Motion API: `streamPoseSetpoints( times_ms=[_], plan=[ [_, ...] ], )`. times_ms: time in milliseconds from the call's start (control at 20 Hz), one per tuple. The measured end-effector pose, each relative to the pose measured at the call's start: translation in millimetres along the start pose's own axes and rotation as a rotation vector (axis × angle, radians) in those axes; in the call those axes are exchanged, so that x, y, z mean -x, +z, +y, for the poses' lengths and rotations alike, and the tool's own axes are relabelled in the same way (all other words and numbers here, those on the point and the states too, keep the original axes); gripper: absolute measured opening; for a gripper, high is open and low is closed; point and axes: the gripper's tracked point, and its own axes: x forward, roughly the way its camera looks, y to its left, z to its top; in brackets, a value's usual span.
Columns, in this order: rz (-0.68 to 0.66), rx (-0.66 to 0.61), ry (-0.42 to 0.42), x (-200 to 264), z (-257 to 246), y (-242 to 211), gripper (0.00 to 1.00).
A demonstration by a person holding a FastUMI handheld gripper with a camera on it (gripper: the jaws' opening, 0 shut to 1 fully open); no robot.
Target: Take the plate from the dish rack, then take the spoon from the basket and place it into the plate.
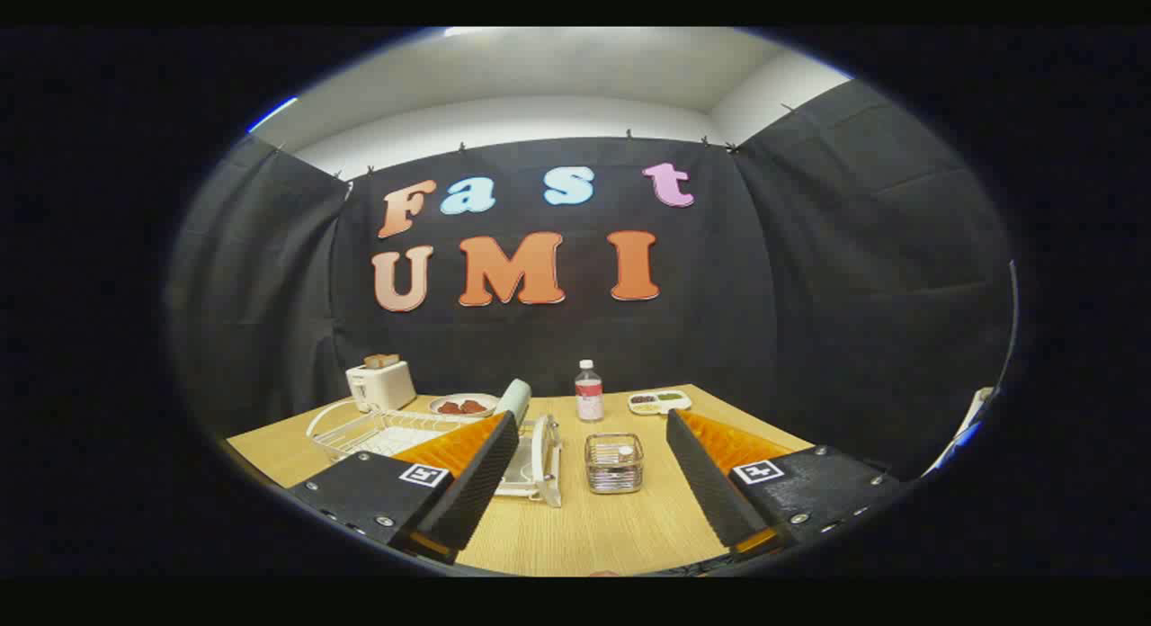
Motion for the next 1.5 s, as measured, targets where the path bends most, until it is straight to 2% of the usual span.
streamPoseSetpoints(
  times_ms=[200,1050,1300,1500],
  plan=[
    [0.008,0.026,-0.023,0.7,-3.3,-3.0,0.98],
    [0.031,0.059,-0.007,-7.3,10.9,-3.7,0.99],
    [0.085,0.063,0.031,-32.3,29.9,-3.7,0.99],
    [0.141,0.025,0.109,-61.8,60.6,-5.9,0.99]
  ],
)
